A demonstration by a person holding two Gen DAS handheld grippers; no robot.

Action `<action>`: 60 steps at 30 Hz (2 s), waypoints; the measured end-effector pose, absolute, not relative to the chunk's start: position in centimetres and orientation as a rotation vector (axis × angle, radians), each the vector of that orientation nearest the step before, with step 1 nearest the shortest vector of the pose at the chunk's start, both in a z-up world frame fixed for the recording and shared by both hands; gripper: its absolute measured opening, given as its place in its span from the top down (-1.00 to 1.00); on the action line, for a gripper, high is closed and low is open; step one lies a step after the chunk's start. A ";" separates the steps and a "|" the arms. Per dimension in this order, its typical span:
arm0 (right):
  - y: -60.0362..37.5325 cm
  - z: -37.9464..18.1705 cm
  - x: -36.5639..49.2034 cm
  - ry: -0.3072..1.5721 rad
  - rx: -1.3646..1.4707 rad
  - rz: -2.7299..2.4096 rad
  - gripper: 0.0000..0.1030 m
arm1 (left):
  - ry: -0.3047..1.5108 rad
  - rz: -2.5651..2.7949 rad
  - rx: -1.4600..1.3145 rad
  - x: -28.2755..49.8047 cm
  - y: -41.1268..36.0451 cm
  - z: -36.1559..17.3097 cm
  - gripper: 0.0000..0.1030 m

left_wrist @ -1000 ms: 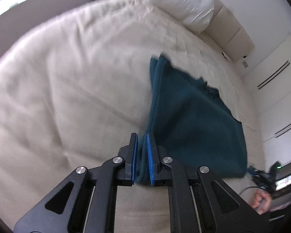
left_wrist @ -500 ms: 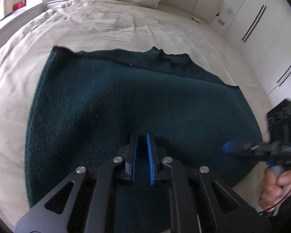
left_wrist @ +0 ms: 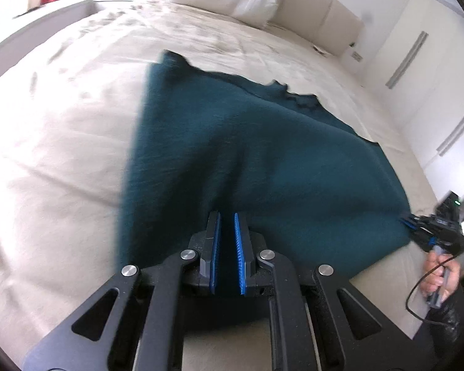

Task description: Fold small clothes

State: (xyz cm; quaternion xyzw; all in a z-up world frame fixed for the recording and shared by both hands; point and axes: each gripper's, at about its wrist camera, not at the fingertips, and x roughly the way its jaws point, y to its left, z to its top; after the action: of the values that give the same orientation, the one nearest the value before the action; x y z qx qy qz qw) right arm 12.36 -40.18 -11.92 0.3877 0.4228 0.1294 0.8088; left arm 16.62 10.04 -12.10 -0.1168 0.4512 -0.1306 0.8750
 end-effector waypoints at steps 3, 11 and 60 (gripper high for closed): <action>-41.9 -9.7 10.7 0.853 0.800 0.203 0.69 | 0.902 -0.206 -0.195 15.5 10.2 -10.2 0.82; -31.5 -5.7 17.8 0.857 0.763 0.493 0.14 | 0.824 -0.395 -0.162 17.6 2.6 -6.7 0.82; -27.0 -11.2 25.6 1.005 0.834 0.602 -0.03 | 1.185 -0.322 -0.754 21.4 16.5 -14.0 -0.06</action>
State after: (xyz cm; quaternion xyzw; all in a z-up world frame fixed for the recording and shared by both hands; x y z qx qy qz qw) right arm 25.64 -27.00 -11.17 0.3822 0.4604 0.2755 0.7524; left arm 21.40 16.50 -14.03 -0.3452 0.5427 -0.1474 0.7514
